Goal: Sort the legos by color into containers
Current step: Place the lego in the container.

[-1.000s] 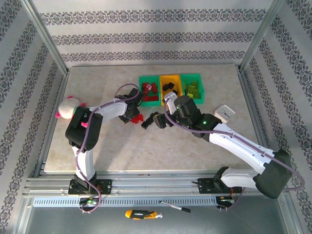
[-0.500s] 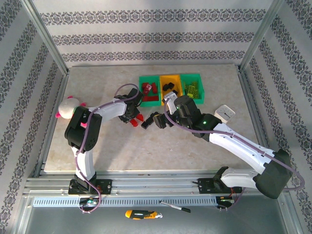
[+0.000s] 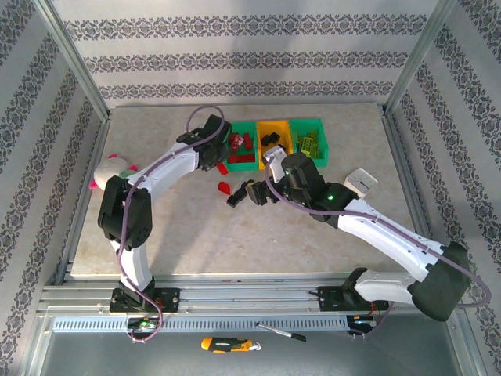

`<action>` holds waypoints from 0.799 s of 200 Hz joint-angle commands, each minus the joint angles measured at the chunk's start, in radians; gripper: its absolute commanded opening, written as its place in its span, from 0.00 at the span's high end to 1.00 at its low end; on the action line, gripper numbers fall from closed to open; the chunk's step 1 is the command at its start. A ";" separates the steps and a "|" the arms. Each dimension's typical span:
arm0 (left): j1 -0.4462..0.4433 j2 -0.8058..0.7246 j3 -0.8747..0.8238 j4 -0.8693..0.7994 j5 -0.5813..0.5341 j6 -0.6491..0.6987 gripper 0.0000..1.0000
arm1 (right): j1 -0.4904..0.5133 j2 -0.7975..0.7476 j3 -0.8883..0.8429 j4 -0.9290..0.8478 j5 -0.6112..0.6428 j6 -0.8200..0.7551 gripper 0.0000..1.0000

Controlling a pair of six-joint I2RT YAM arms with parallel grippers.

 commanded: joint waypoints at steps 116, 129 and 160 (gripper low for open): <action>0.007 0.563 0.779 -0.201 -0.035 0.197 0.75 | -0.050 -0.057 -0.040 0.036 0.002 0.037 0.03; 0.006 0.571 0.799 -0.212 -0.033 0.201 0.69 | -0.054 -0.062 -0.041 0.036 0.001 0.036 0.03; 0.005 0.538 0.808 -0.207 -0.021 0.236 0.41 | -0.055 -0.067 -0.042 0.036 0.005 0.031 0.03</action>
